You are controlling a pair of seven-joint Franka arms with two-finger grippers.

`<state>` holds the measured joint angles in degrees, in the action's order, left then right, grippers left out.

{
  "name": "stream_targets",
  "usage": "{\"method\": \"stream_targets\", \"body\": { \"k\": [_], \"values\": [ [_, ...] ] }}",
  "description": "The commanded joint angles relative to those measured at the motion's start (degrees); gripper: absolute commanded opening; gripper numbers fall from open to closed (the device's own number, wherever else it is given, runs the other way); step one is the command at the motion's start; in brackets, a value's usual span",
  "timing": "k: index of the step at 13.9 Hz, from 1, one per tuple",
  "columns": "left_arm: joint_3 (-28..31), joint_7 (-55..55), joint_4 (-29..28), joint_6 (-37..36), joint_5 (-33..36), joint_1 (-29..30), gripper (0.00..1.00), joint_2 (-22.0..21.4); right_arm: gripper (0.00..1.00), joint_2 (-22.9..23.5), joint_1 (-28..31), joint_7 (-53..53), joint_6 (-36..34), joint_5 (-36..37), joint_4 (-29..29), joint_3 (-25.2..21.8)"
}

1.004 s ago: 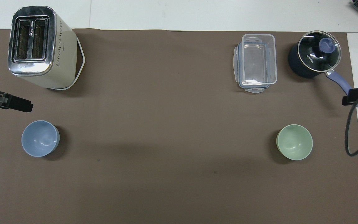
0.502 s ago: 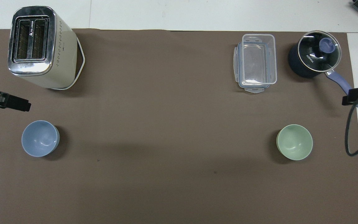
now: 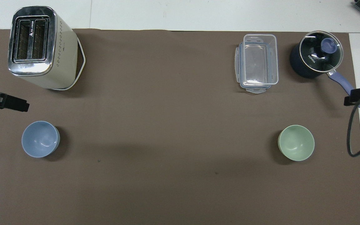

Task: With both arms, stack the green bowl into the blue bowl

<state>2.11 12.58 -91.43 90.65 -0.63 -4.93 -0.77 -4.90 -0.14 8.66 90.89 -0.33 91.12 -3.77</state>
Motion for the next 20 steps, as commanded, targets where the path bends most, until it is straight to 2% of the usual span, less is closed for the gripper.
{"method": "stream_targets", "body": {
  "k": [1,20],
  "values": [
    [0.1,-0.5,0.4,-0.4,0.6,0.1,1.00,-0.3,1.00,-0.3,0.1,-1.3,0.1,0.6,-0.1,0.1],
    [0.2,-0.1,-0.1,0.4,0.5,0.5,1.00,-0.4,1.00,-0.4,0.1,-1.3,0.1,0.5,-0.1,0.1]
  ]
}}
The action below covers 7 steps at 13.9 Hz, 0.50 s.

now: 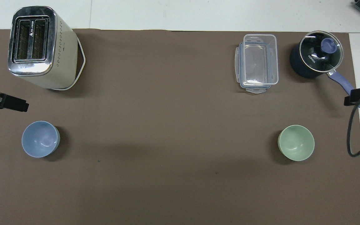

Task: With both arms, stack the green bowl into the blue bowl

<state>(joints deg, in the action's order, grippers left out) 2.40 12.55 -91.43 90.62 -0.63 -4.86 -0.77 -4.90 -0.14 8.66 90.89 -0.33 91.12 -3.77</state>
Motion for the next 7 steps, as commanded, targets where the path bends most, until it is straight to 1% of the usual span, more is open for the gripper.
{"method": "stream_targets", "body": {
  "k": [1,7],
  "values": [
    [-0.1,0.0,-0.1,0.4,0.5,0.5,1.00,-0.4,1.00,-0.4,0.1,-1.3,0.1,0.5,-0.1,0.1],
    [-0.1,0.4,-0.3,0.2,0.5,0.5,1.00,-0.5,1.00,-0.4,0.1,-1.4,0.1,0.4,-0.1,0.1]
  ]
}}
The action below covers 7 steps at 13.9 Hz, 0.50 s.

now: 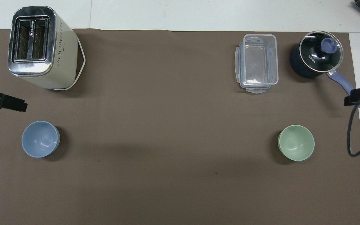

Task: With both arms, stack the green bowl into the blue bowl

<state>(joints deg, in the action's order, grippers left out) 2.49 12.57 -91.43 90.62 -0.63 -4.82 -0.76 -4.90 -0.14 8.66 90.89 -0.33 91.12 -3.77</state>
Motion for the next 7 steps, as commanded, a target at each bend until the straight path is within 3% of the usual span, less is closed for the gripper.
{"method": "stream_targets", "body": {
  "k": [1,7],
  "values": [
    [-0.2,0.3,-0.3,0.3,0.5,0.4,1.00,-0.5,1.00,-0.4,0.1,-1.3,0.1,0.4,-0.1,0.1],
    [0.1,0.4,-1.0,0.8,0.5,1.1,1.00,-0.6,1.00,-0.4,0.1,-1.3,0.1,0.4,-0.1,0.1]
  ]
}}
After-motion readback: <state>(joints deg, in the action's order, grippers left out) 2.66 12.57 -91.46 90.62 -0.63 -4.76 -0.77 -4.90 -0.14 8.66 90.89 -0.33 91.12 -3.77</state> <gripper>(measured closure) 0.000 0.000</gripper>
